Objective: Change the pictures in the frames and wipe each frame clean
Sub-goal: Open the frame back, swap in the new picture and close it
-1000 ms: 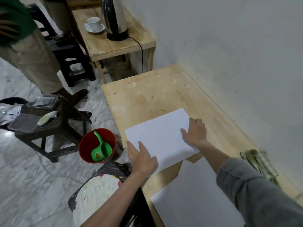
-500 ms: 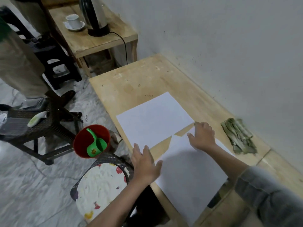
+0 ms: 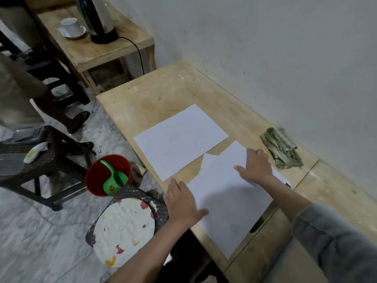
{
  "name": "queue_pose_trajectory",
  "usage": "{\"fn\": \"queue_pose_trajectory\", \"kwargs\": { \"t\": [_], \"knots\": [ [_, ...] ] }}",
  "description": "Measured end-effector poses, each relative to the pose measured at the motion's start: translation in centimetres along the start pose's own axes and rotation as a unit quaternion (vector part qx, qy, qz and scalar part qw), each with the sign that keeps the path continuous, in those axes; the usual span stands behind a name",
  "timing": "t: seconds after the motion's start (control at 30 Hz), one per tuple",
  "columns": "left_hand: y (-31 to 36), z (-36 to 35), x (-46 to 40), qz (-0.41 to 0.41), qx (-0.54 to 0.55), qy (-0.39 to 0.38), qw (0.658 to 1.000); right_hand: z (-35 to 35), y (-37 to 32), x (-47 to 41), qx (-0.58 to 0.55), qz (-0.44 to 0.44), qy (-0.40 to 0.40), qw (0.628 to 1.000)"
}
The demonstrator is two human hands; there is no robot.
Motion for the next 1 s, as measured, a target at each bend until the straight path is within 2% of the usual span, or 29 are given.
{"fn": "queue_pose_trajectory", "kwargs": {
  "t": [0.27, 0.5, 0.63, 0.7, 0.8, 0.87, 1.0],
  "knots": [
    [0.3, 0.2, 0.3, -0.011, -0.029, 0.037, 0.999, 0.7, -0.2, -0.8, -0.004, -0.042, -0.028, 0.999],
    [1.0, 0.2, 0.5, -0.04, -0.012, 0.084, 0.996, 1.1, -0.8, -1.1, -0.004, -0.056, -0.04, 0.998],
    [1.3, 0.3, 0.9, -0.055, 0.015, 0.081, 0.995, 0.9, -0.6, -1.1, -0.031, -0.053, -0.036, 0.997],
    [1.4, 0.2, 1.2, -0.071, 0.063, 0.068, 0.993, 0.8, -0.4, -1.0, -0.039, -0.054, -0.032, 0.997],
    [1.0, -0.3, 1.6, -0.093, 0.21, 0.05, 0.972, 0.7, -0.3, -1.0, -0.031, -0.061, -0.033, 0.997],
    [0.2, -0.5, 1.5, -0.079, 0.316, 0.044, 0.944, 0.5, -0.5, -1.0, -0.024, -0.058, -0.037, 0.997],
    [-0.9, -0.1, 1.7, -0.014, 0.5, 0.023, 0.865, -0.3, -0.7, -1.2, -0.058, -0.047, -0.053, 0.996]
  ]
}}
Point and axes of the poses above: each hand's wrist, its own x-axis away from the middle knuckle, its own z-axis out of the back of the hand, y = z × x, the point moved 6 cm from there along -x, towards the middle knuckle, and after that the axes turned 6 degrees about -x, right-handed, at the moved point
